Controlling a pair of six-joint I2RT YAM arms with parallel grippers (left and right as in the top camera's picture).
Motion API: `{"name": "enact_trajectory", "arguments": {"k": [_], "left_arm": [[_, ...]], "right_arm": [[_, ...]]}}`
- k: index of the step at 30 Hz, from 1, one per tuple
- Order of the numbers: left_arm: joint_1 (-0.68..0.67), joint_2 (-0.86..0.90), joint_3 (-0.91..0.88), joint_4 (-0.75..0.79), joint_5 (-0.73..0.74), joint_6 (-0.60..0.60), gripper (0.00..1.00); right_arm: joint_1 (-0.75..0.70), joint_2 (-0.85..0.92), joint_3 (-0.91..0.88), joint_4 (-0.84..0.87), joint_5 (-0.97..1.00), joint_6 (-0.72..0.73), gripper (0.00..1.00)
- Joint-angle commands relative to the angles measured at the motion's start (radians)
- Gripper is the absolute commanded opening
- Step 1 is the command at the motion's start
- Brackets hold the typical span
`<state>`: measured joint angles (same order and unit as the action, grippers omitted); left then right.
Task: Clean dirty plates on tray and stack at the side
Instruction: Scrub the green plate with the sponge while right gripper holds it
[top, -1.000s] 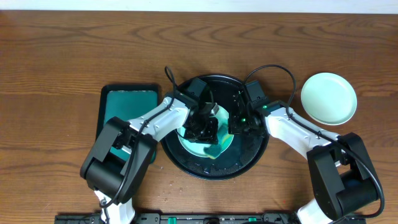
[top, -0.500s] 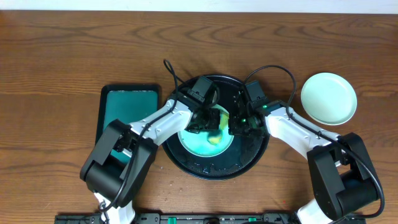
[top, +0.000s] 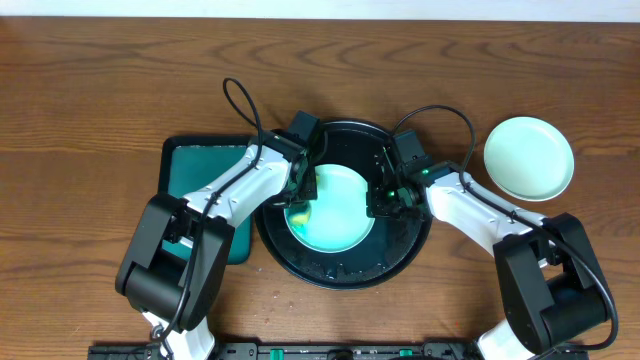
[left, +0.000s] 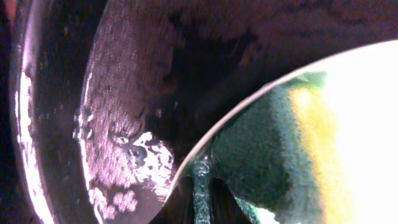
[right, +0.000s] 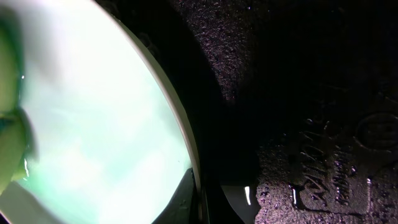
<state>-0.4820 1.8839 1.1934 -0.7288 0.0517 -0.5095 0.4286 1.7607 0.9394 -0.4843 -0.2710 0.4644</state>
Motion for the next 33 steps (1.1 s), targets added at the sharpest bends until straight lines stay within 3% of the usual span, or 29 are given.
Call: {"name": "enact_trajectory", "arguments": {"k": [1, 10, 18, 27, 33], "left_arm": [[0.047, 0.076, -0.075, -0.098, -0.102, 0.037, 0.07], [-0.003, 0.076, -0.075, -0.106, 0.395, 0.235, 0.07], [-0.013, 0.076, -0.075, 0.006, 0.668, 0.307, 0.07], [0.079, 0.015, 0.003, 0.026, 0.599, 0.254, 0.07], [0.141, -0.156, 0.008, -0.056, 0.271, 0.183, 0.07]], "right_arm": [[0.004, 0.013, -0.013, -0.016, 0.034, 0.010, 0.01], [0.005, 0.013, -0.013, -0.018, 0.034, 0.010, 0.01], [0.005, 0.013, -0.013, -0.025, 0.033, 0.009, 0.01], [0.005, 0.013, -0.013, -0.036, 0.026, -0.041, 0.01], [0.005, 0.013, -0.013, -0.031, 0.026, -0.043, 0.01]]}}
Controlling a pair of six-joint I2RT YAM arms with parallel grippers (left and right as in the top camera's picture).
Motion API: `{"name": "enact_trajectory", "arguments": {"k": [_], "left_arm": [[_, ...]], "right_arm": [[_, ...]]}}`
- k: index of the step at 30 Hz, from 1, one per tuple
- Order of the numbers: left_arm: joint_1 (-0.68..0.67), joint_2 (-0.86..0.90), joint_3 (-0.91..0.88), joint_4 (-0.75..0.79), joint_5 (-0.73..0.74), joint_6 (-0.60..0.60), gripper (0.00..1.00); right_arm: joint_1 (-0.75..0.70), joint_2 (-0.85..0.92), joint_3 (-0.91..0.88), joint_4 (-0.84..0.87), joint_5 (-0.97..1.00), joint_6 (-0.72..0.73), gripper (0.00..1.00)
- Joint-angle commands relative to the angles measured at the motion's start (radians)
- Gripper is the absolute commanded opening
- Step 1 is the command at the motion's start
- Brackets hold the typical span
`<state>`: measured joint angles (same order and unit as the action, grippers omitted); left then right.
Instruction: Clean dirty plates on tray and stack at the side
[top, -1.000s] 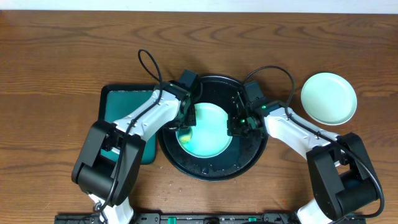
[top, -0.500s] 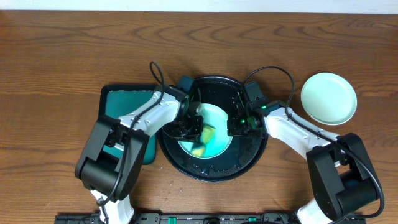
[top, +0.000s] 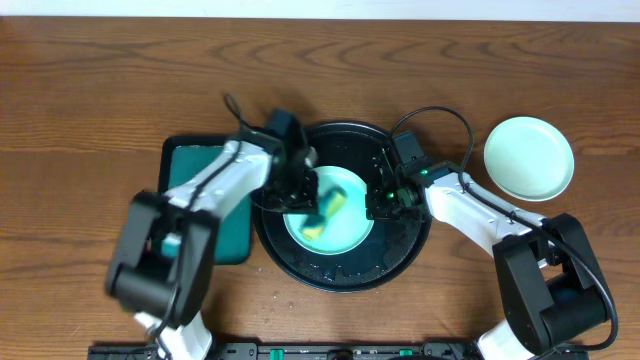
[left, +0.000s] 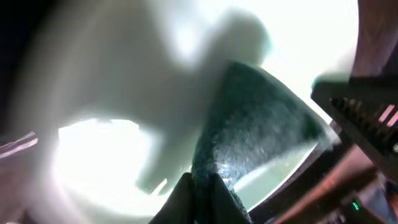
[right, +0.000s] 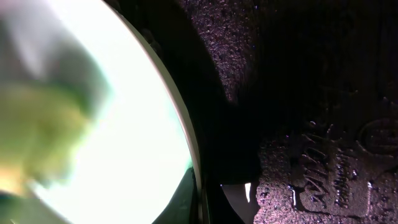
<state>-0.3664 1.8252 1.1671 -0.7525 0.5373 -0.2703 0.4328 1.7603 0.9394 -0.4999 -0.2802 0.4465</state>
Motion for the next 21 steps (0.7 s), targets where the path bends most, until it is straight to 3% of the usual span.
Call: {"name": "enact_trajectory", "arguments": {"k": [1, 11, 21], "left_arm": [[0.036, -0.125, 0.034, -0.058, -0.281, -0.074, 0.07], [0.176, -0.218, 0.031, -0.296, -0.634, -0.169, 0.07], [0.275, -0.164, 0.030, -0.296, -0.590, -0.169, 0.08]], "right_arm": [[0.001, 0.013, -0.013, -0.014, 0.035, -0.026, 0.01], [0.001, 0.011, -0.006, -0.001, 0.018, -0.047, 0.01], [-0.010, -0.138, 0.029, 0.005, -0.014, -0.110, 0.01]]}}
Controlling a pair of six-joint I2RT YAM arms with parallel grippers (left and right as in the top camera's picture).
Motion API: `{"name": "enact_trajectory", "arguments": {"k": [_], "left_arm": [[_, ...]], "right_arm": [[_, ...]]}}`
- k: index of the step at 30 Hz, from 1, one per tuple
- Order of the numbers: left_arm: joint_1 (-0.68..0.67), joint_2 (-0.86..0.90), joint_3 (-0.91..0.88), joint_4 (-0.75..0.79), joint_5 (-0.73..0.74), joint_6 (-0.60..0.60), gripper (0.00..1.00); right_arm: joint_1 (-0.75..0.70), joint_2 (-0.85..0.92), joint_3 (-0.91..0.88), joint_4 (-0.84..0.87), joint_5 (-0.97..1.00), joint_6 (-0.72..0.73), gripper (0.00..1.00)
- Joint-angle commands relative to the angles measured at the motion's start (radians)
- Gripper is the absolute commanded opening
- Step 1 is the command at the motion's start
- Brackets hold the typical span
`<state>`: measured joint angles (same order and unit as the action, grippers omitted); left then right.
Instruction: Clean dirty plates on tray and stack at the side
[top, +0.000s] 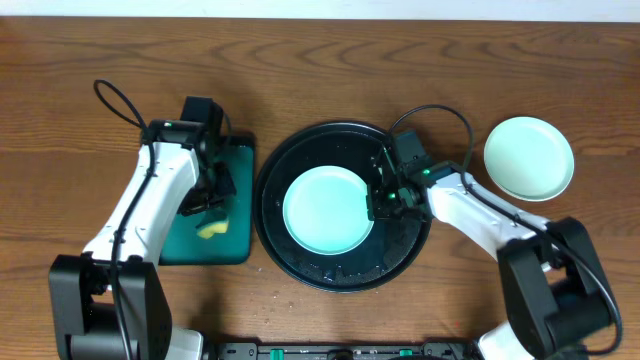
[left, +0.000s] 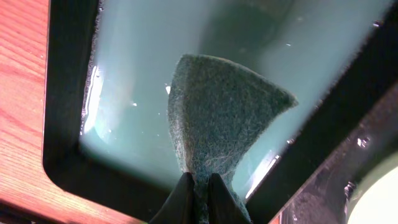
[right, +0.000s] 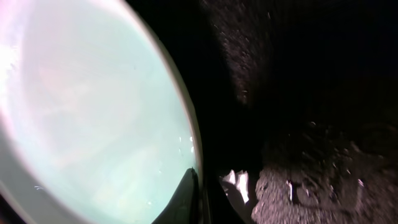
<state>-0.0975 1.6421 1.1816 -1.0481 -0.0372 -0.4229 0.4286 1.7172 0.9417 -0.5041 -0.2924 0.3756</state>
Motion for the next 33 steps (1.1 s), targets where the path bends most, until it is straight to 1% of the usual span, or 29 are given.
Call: {"name": "enact_trajectory", "arguments": {"k": [1, 5, 10, 14, 18, 21, 25, 27, 29, 31, 33], "left_arm": [[0.006, 0.024, 0.015, 0.006, -0.015, -0.016, 0.07], [0.006, 0.037, 0.015, 0.018, -0.015, -0.016, 0.07], [0.006, 0.038, 0.015, 0.018, -0.015, -0.017, 0.07], [0.006, 0.038, 0.015, 0.018, 0.004, -0.016, 0.08], [0.006, 0.038, 0.015, 0.018, 0.004, -0.016, 0.08], [0.006, 0.038, 0.015, 0.018, 0.004, -0.017, 0.07], [0.006, 0.038, 0.015, 0.019, 0.004, -0.017, 0.07], [0.006, 0.038, 0.015, 0.020, 0.006, -0.017, 0.07], [0.006, 0.038, 0.015, 0.021, 0.012, -0.017, 0.07], [0.006, 0.038, 0.015, 0.021, 0.011, -0.016, 0.07], [0.006, 0.038, 0.015, 0.021, 0.011, -0.016, 0.08]], "right_arm": [[-0.010, -0.122, 0.027, 0.019, -0.001, -0.039, 0.01], [-0.027, -0.245, 0.027, 0.043, 0.018, 0.012, 0.02], [-0.049, -0.374, 0.027, -0.021, 0.156, 0.051, 0.02], [-0.077, -0.445, 0.027, -0.171, 0.272, 0.094, 0.02], [-0.125, -0.457, 0.027, -0.376, 0.259, 0.172, 0.02], [-0.151, -0.446, 0.027, -0.500, 0.193, 0.173, 0.02], [-0.151, -0.419, 0.024, -0.552, -0.055, 0.008, 0.02], [-0.139, -0.399, 0.020, -0.529, -0.200, -0.068, 0.01], [-0.116, -0.380, 0.011, -0.455, -0.312, -0.113, 0.02], [-0.098, -0.369, 0.010, -0.392, -0.365, -0.116, 0.02], [-0.077, -0.363, 0.010, -0.289, -0.428, -0.127, 0.02]]}}
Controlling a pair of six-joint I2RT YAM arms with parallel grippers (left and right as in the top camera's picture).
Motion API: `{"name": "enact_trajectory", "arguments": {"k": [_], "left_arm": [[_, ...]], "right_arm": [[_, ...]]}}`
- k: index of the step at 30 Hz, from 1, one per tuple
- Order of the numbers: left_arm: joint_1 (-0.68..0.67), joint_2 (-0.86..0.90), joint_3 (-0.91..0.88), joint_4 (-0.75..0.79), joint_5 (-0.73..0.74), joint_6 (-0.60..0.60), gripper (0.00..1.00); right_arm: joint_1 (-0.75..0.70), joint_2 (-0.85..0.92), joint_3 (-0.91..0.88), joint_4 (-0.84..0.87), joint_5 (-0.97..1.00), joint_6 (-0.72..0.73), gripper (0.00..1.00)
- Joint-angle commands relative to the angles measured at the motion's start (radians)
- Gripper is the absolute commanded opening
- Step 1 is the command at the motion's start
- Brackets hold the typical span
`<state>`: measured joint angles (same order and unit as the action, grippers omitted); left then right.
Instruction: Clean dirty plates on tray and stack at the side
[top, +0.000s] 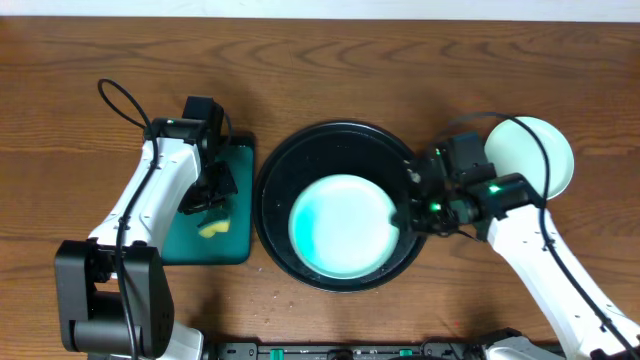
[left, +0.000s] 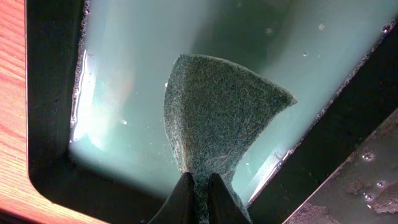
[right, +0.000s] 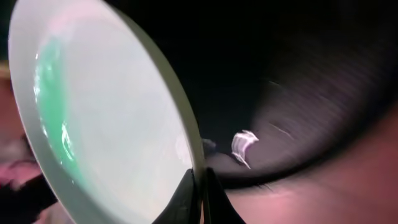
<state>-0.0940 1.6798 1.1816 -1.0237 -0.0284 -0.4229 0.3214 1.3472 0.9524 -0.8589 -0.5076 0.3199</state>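
A pale green plate (top: 343, 226) hangs tilted over the round black tray (top: 275, 200), with my right gripper (top: 408, 212) shut on its right rim; the wrist view shows the plate (right: 112, 118) pinched at the edge by that gripper (right: 199, 186). A second pale green plate (top: 545, 150) lies on the table at the right. My left gripper (top: 207, 200) is shut on a green and yellow sponge (top: 212, 226) over the rectangular green tray (top: 240, 160). In the left wrist view the sponge (left: 217, 112) fans out from the left gripper (left: 200, 193).
The wooden table (top: 100, 70) lies all around. The rectangular green tray holds shallow water (left: 124, 81). The round black tray's wet floor (left: 367, 186) lies beside it. Arm cables loop above both arms.
My right gripper has moved right and toward the front, lifting and tilting the plate off the round tray's floor. The left gripper still holds the sponge over the green tray.
First the left gripper held the sponge against the plate in the round tray while the right gripper gripped the plate's rim. Later the sponge was farther across the plate. Then the left gripper was over the green tray. Now the plate is raised.
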Motion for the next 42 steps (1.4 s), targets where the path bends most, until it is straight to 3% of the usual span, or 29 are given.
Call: {"name": "enact_trajectory", "arguments": {"k": [1, 7, 11, 23, 36, 39, 42], "left_arm": [[0.002, 0.000, 0.015, -0.004, 0.003, -0.016, 0.07], [0.002, 0.000, 0.015, -0.004, 0.002, -0.016, 0.07], [0.002, 0.000, 0.015, -0.004, 0.002, -0.016, 0.08], [0.002, 0.000, 0.015, 0.039, -0.023, 0.000, 0.08], [0.006, 0.200, 0.014, 0.234, -0.126, 0.012, 0.07], [0.006, 0.247, 0.014, 0.248, -0.126, 0.021, 0.17], [0.006, 0.258, 0.014, 0.248, -0.126, 0.021, 0.37]], "right_arm": [[0.038, 0.007, -0.001, 0.117, -0.220, -0.074, 0.02], [0.047, 0.005, 0.000, 0.407, -0.180, -0.043, 0.01], [0.047, 0.005, 0.032, 0.439, -0.029, -0.049, 0.02], [0.185, 0.005, 0.292, 0.093, 0.549, -0.188, 0.02], [0.251, 0.005, 0.360, -0.087, 0.719, -0.206, 0.02], [0.261, 0.005, 0.361, -0.098, 0.809, -0.219, 0.01], [0.286, 0.005, 0.368, -0.099, 0.932, -0.233, 0.01]]}}
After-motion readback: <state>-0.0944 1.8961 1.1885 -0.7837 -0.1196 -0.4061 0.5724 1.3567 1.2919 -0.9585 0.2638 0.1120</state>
